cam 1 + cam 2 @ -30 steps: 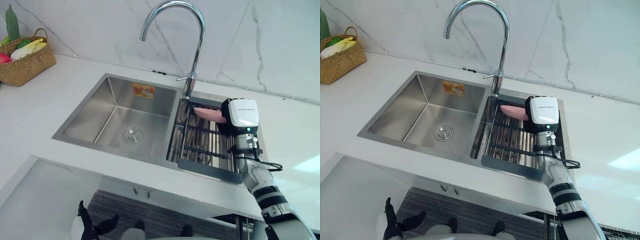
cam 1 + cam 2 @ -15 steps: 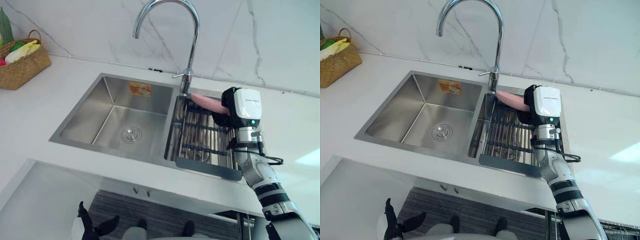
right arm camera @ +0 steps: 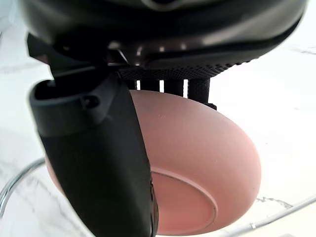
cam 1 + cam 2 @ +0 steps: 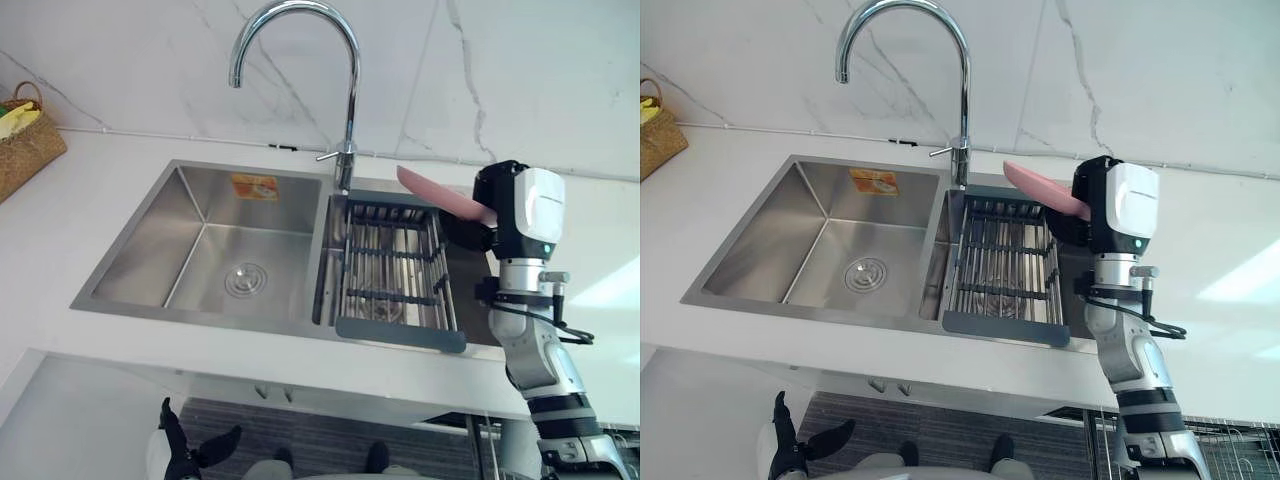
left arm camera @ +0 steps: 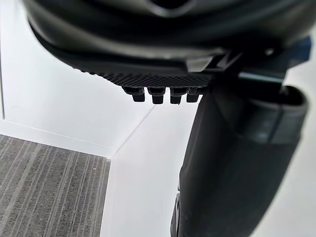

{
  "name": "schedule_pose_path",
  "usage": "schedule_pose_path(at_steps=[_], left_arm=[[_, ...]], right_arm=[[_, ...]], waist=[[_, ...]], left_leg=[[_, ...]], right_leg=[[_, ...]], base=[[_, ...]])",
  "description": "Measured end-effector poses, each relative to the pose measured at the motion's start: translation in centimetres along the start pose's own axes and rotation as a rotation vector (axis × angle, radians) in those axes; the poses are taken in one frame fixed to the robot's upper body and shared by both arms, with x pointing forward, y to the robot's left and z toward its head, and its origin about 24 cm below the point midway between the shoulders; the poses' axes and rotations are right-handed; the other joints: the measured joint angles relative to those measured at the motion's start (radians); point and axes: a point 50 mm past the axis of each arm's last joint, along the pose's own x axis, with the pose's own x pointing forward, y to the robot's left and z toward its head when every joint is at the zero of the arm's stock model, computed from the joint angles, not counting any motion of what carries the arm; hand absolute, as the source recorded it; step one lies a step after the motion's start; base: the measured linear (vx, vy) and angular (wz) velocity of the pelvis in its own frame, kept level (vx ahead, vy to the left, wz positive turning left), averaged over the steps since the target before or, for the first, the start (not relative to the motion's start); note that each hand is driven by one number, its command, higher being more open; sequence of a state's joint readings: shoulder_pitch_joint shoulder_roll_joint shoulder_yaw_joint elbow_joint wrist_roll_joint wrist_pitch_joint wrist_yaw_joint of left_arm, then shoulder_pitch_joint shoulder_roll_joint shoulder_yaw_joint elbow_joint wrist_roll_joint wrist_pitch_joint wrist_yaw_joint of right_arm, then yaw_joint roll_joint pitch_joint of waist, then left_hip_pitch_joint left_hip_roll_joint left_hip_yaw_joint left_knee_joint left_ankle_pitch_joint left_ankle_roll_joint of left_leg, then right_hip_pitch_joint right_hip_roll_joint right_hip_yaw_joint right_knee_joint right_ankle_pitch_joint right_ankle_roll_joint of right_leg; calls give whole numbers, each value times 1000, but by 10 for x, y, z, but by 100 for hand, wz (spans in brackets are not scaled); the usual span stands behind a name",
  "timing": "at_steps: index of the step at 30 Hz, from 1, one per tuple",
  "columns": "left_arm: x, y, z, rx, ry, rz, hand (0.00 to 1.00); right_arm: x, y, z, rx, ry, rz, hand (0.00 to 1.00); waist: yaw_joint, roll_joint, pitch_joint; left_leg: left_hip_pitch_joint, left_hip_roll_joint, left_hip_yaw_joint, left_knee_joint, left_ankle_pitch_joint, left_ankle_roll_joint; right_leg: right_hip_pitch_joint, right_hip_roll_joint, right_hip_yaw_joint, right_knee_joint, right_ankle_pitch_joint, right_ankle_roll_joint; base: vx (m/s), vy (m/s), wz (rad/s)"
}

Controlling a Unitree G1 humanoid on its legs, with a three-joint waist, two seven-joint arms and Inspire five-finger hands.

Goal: Walk over to the sink, pick up the cup, carry it to the dishwasher, place the cup inside the dishwasher, then close the dishwasher door

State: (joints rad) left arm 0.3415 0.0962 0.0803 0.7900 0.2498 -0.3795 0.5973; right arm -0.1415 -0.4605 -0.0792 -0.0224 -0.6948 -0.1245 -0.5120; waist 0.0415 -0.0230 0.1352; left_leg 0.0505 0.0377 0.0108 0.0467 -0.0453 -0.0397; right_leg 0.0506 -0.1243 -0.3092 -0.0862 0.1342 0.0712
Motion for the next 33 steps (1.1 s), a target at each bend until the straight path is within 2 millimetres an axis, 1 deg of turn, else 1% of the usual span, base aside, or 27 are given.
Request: schedule_pose_path(at_steps=[2, 4, 5, 6, 7, 9, 10, 11, 13, 16, 17, 18, 19, 20, 21, 22, 23, 24, 25, 26, 27, 28, 29, 30, 31, 32, 33], left_arm=[[0, -1, 2, 20, -23, -23, 100], [-3, -1, 0, 31, -30, -36, 100], [-6, -1, -1, 29, -32, -44, 100], [-9, -2, -3, 26, -26, -50, 100], [-10, -4, -3, 31, -28, -62, 100], [-15, -7, -7, 26, 1, -70, 100], [-14, -7, -7, 25, -1, -81, 100], [-13, -7, -6, 25, -3, -82, 100], [-10, -5, -6, 32, -5, -101, 100], [-7, -2, -6, 51, -8, -106, 100], [-7, 1, -7, 55, -1, -92, 100], [-7, 2, -7, 34, 12, -71, 100], [-7, 1, -7, 24, 17, -70, 100], [-6, 3, -7, 12, 20, -61, 100], [-4, 8, -9, -15, 50, -27, 100], [-3, 11, -10, -23, 58, -13, 100], [-2, 16, -13, -36, 76, 11, 100], [-1, 23, -17, -45, 96, 37, 100], [-1, 24, -18, -53, 107, 45, 100], [3, 30, -17, -54, 104, 59, 100], [8, 28, -12, -62, 97, 55, 100], [8, 26, -10, -68, 92, 44, 100], [7, 22, -9, -85, 99, 40, 100], [7, 25, -13, -123, 137, 86, 100], [6, 26, -15, -121, 145, 93, 100], [2, 31, -22, -101, 163, 92, 100], [-1, 31, -25, -94, 168, 89, 100]], right_arm=[[-4, -6, -3, -7, 13, -6, 0], [-8, -7, -5, -9, 21, 11, 0], [-11, -9, -5, -11, 13, 22, 0], [-12, -13, -4, -15, 0, 19, 0], [-14, -17, -4, -19, -11, 9, 0], [-13, -27, -8, -41, -17, -21, 0], [-10, -37, -14, -67, -9, -76, 0], [-9, -38, -15, -70, -7, -87, 0], [-2, -46, -17, -90, -4, -134, 0], [-2, -48, -21, -111, 25, -141, 0], [-2, -45, -22, -115, 30, -139, 0], [3, -42, -20, -116, 25, -147, 0], [5, -39, -19, -123, 16, -147, 0], [10, -31, -15, -131, -4, -136, 0], [15, -25, -12, -135, -26, -123, 0], [16, -24, -10, -135, -35, -121, 0], [20, -24, -6, -143, -60, -127, 0], [27, -22, 0, -145, -101, -129, 0], [31, -22, 3, -146, -124, -127, 0], [37, -22, 8, -158, -168, -122, 0], [42, -23, 8, -200, -200, -113, 0], [44, -23, 8, -215, -204, -101, 0], [45, -22, 3, -235, -192, -82, 0], [42, -24, -4, -262, -162, -63, 0], [40, -25, -9, -277, -142, -53, 0], [32, -29, -21, -306, -95, -33, 0], [29, -31, -26, -316, -79, -28, 0]], waist=[[-3, 2, -2], [-2, 9, -1], [-2, 29, -2], [-2, 50, -2], [-4, 63, -2], [-8, 66, -4], [-14, 65, -3], [-14, 63, -2], [-24, 53, 4], [-30, 28, 19], [-27, 18, 21], [-8, 32, 30], [-5, 45, 34], [-5, 60, 38], [11, 59, 38], [23, 57, 36], [36, 38, 25], [42, 15, 10], [44, 3, 2], [47, -32, -19], [62, -25, -23], [71, -18, -25], [82, -22, -23], [78, -24, -21], [76, -22, -20], [72, -12, -16], [66, -8, -16]], left_leg=[[8, 1, 5, 0, -3, 3], [3, 16, 31, 83, -60, 0], [-24, 46, 50, 207, -134, -2], [-36, 70, 62, 286, -181, -2], [-49, 83, 61, 346, -204, 3], [-53, 82, 48, 361, -207, 6], [-38, 72, 51, 293, -201, -5], [-39, 67, 55, 285, -192, -2], [-47, 26, 76, 229, -153, 9], [-57, -17, 85, 231, -141, 27], [-59, -12, 125, 213, -124, 47], [-47, 20, 204, 178, -101, 51], [-45, 46, 234, 167, -93, 51], [-28, 94, 280, 144, -79, 46], [-1, 134, 338, 119, -63, 36], [12, 147, 366, 108, -55, 29], [28, 158, 410, 95, -46, 20], [27, 163, 448, 96, -43, 10], [21, 169, 461, 103, -43, -1], [-8, 179, 467, 129, -48, -36], [-32, 204, 448, 139, -39, -62], [-31, 211, 436, 121, -24, -77], [-11, 230, 455, 89, 14, -92], [2, 245, 477, 78, 27, -108], [12, 250, 485, 73, 32, -113], [41, 258, 505, 60, 37, -122], [46, 260, 511, 57, 39, -125]], right_leg=[[5, 1, 4, 1, -1, 0], [23, 12, 31, 1, -8, -2], [38, 36, 52, 7, -30, -8], [42, 51, 73, 18, -38, -10], [43, 66, 92, 29, -39, -14], [19, 70, 139, 61, -33, -12], [-27, 67, 158, 85, -29, -12], [-38, 63, 163, 93, -28, -11], [-127, 29, 210, 160, -26, -10], [-197, 9, 248, 226, -18, -3], [-187, 9, 242, 138, 44, -7], [-196, -19, 102, 159, -43, -80], [-224, -40, 12, 248, -97, -135], [-241, -72, -126, 414, -138, -168], [-220, -111, -220, 537, -177, -180], [-200, -138, -258, 581, -201, -184], [-157, -199, -307, 644, -240, -186], [-118, -260, -332, 675, -254, -194], [-100, -279, -332, 668, -252, -195], [-65, -292, -329, 589, -178, -184], [-54, -213, -331, 472, -184, -121], [-42, -169, -328, 408, -176, -114], [-11, -104, -324, 279, -157, -85], [21, -62, -319, 183, -130, -42], [36, -46, -312, 150, -121, -27], [63, -21, -296, 103, -109, -9], [68, -16, -293, 92, -107, -5]], base=[[-1, 3, -8], [-2, 11, -39], [-14, 46, -58], [-19, 70, -67], [-2, 81, -67], [-12, 45, -66], [-36, 22, -44], [-81, 40, -41], [-128, 61, -45], [-146, 66, -53], [-330, 47, -118], [-291, 19, -132], [-301, 28, -145], [-226, 39, -134], [-255, 29, -136], [-184, -36, -133], [-94, -130, -121], [-76, -178, -113], [-56, -275, -104], [-60, -337, -103], [-49, -330, -110], [-25, -285, -124], [1, -255, -105], [4, -261, -84], [-11, -275, -51], [-15, -186, -32], [-32, -159, -30]])
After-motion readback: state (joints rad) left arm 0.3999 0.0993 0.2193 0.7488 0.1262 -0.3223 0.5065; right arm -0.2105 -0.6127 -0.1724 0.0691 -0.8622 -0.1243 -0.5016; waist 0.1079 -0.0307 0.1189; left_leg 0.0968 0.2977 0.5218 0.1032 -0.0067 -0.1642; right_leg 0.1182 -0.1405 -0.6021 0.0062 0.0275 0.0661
